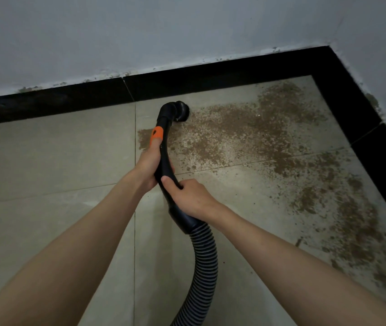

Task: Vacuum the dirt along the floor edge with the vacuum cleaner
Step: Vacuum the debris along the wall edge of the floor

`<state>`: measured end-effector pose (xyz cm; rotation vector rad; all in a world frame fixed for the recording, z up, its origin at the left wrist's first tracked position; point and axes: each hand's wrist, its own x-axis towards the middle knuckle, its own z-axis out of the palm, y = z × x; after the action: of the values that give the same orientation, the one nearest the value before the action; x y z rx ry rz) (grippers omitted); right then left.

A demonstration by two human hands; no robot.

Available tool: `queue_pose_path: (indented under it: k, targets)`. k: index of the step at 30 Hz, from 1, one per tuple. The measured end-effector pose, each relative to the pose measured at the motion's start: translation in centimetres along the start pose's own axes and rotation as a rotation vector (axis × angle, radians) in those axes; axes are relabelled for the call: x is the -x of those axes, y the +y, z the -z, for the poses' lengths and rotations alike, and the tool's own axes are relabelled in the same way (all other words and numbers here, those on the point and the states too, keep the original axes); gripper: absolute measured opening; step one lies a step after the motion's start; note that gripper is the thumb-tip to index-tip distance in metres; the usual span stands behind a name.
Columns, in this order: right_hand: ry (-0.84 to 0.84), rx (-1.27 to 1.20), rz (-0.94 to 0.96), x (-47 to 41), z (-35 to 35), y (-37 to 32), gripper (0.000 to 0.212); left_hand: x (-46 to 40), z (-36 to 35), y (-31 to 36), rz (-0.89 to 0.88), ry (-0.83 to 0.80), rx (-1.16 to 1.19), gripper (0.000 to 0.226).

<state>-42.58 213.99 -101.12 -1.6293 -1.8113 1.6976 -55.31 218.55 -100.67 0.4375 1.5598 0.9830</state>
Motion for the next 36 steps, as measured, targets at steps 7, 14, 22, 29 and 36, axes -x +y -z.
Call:
queue_pose_path:
  k: [7, 14, 22, 29, 36]
  targets:
    - [0.011, -0.061, -0.019, 1.2, 1.9, 1.0, 0.057, -0.4, -3.0, 1.2, 0.021, 0.024, -0.049, 0.046]
    - [0.057, -0.099, -0.052, 1.9, 4.8, 2.5, 0.056, -0.6, -7.0, 0.9, -0.025, 0.015, -0.074, 0.043]
    - [0.135, -0.123, -0.068, 2.2, 8.6, 4.3, 0.055, -1.3, -11.5, 1.0, -0.034, -0.033, -0.131, 0.044]
    - [0.208, -0.143, -0.078, 2.6, 11.5, 6.5, 0.055, -1.9, -15.9, 0.4, -0.018, -0.086, -0.127, 0.046]
    - [0.221, -0.158, -0.087, 2.8, 12.6, 7.2, 0.055, -2.4, -17.6, 0.3, 0.001, -0.145, -0.148, 0.05]
